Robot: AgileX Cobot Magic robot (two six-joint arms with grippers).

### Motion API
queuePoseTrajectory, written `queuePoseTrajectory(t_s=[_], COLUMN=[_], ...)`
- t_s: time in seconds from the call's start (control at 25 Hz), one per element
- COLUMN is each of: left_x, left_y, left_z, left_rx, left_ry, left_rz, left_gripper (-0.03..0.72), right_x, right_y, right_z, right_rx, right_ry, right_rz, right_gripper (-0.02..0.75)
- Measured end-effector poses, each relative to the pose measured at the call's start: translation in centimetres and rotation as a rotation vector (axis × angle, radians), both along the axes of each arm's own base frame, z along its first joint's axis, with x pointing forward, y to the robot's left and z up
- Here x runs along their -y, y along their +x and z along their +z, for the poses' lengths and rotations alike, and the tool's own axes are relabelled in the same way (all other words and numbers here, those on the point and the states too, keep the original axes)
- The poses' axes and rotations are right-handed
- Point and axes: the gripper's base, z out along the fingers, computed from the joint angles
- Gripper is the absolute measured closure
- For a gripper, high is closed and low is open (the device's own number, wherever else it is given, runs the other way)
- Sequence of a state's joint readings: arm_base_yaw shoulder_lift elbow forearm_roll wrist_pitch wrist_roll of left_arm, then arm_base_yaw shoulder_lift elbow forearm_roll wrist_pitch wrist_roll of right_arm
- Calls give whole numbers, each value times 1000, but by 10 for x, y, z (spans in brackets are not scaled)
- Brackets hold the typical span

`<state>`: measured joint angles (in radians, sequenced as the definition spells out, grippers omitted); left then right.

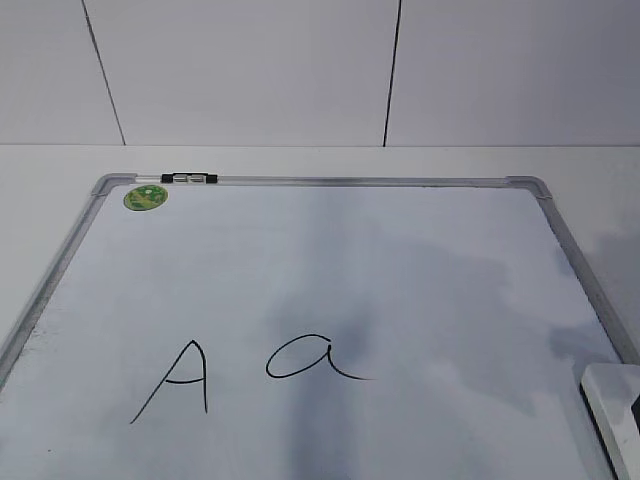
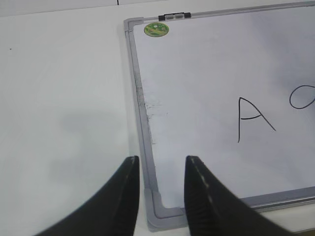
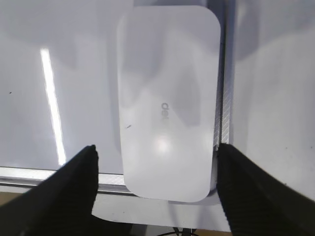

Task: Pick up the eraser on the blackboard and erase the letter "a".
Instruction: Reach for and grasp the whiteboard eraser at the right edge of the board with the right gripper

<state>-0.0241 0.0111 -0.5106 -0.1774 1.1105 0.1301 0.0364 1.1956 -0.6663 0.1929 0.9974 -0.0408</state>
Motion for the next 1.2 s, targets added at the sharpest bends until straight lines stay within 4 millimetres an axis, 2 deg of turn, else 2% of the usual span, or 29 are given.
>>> queuePoseTrajectory(t_s=[0.36,0.72,1.2], left_x=[0,0,0], left_y=[0,0,0], left_z=[0,0,0], left_rx=[0,0,0], left_ry=[0,0,0], left_rz=[0,0,0], left_gripper=[454,454,454], right_x=[0,1,1], right_y=[0,-2,0], right_z=[0,-3,-5], right_rx=[-1,-53,-61], right_ry=[3,-10,-18], right_rz=[-2,17,20], right_gripper=[143,73,94])
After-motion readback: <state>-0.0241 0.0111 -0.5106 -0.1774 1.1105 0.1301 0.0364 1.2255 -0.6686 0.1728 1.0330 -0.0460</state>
